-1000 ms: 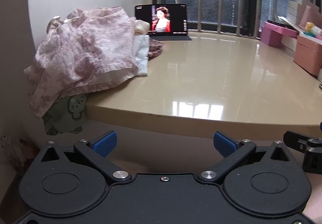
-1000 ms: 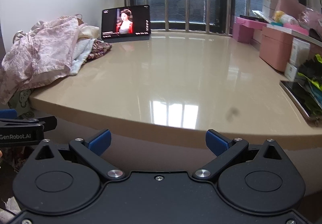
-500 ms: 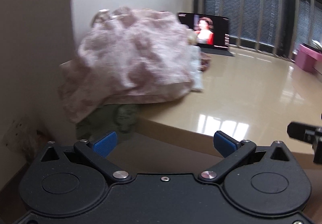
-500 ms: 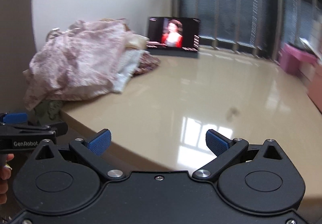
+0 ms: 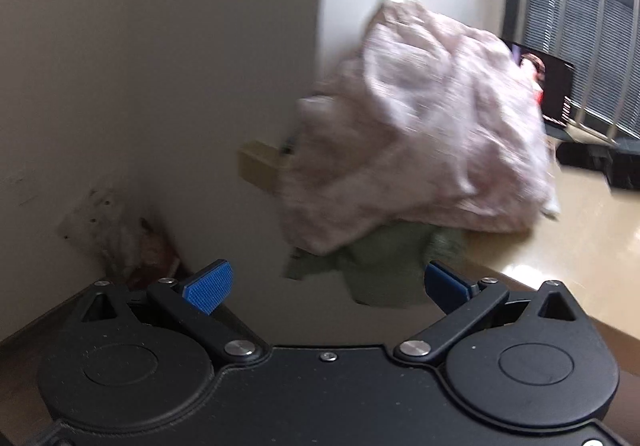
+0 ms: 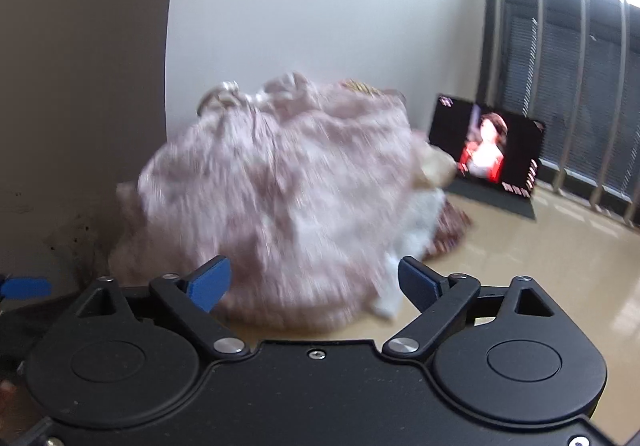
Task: Fold clothes
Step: 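Reach the right tool into the clothes pile and grasp the pink floral dress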
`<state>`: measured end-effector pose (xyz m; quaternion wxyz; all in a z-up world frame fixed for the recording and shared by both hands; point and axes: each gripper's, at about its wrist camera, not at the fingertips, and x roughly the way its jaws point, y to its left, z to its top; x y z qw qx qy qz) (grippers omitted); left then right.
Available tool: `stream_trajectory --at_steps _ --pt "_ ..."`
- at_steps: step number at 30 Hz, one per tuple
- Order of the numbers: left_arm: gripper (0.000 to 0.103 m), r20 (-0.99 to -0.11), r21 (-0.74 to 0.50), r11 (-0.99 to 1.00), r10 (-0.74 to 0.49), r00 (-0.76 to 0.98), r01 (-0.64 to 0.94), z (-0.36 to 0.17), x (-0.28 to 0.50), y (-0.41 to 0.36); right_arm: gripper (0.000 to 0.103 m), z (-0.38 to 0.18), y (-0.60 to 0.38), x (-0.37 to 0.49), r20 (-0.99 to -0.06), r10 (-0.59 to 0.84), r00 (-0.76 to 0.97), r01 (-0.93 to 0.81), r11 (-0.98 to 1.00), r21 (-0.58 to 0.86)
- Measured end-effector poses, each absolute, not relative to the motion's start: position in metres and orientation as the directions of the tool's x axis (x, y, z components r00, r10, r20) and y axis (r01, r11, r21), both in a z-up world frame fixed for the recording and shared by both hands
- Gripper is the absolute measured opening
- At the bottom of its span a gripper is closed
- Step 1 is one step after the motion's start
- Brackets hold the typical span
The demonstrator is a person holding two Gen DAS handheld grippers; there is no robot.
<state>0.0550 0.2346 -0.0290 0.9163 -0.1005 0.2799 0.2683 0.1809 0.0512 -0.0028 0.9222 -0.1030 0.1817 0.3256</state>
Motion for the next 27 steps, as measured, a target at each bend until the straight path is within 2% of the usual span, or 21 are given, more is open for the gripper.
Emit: stream_trajectory --at_steps 3,7,10,12,14,15,18,22,25,27 --pt "0.103 -0.572 -0.025 0.814 0.465 0.676 -0.581 -0.032 0.051 0.247 0.087 0.013 0.072 0.2 -0.342 0.56 0.754 -0.611 0.79 -0.055" --pt "0.103 -0.598 -0.019 0.801 0.47 0.649 -0.598 -0.036 0.049 0.257 0.081 0.027 0.095 0.231 -0.343 0.615 0.71 -0.639 0.767 0.052" --pt "0.103 -0.602 -0.006 0.804 0.471 0.644 -0.594 -0.037 0.049 0.258 0.081 0.026 0.117 0.252 -0.385 0.598 0.703 -0.631 0.774 0.049" --pt "0.103 -0.596 -0.003 0.804 0.476 0.646 -0.594 -0.037 0.048 0.258 0.078 0.016 0.136 0.266 -0.467 0.524 0.712 -0.601 0.799 -0.018" --pt "0.103 -0.595 -0.005 0.803 0.476 0.648 -0.596 -0.037 0.048 0.259 0.067 0.003 0.145 0.276 -0.526 0.494 0.692 -0.593 0.804 -0.025" --pt "0.103 -0.596 -0.006 0.804 0.474 0.648 -0.594 -0.038 0.048 0.259 0.057 -0.004 0.146 0.28 -0.552 0.49 0.675 -0.596 0.803 -0.016" --pt "0.103 -0.598 0.003 0.814 0.467 0.651 -0.581 -0.04 0.049 0.257 0.045 -0.017 0.14 0.285 -0.583 0.514 0.629 -0.607 0.793 0.045" --pt "0.103 -0.601 0.006 0.82 0.46 0.654 -0.572 -0.041 0.049 0.255 0.014 -0.012 0.125 0.285 -0.55 0.538 0.639 -0.604 0.793 0.074" --pt "0.103 -0.585 0.017 0.829 0.462 0.667 -0.559 -0.036 0.046 0.25 0.007 0.0 0.106 0.287 -0.494 0.542 0.68 -0.559 0.819 0.128" --pt "0.103 -0.56 0.037 0.829 0.48 0.675 -0.558 -0.03 0.043 0.245 0.006 0.013 0.091 0.287 -0.439 0.522 0.731 -0.523 0.842 0.131"
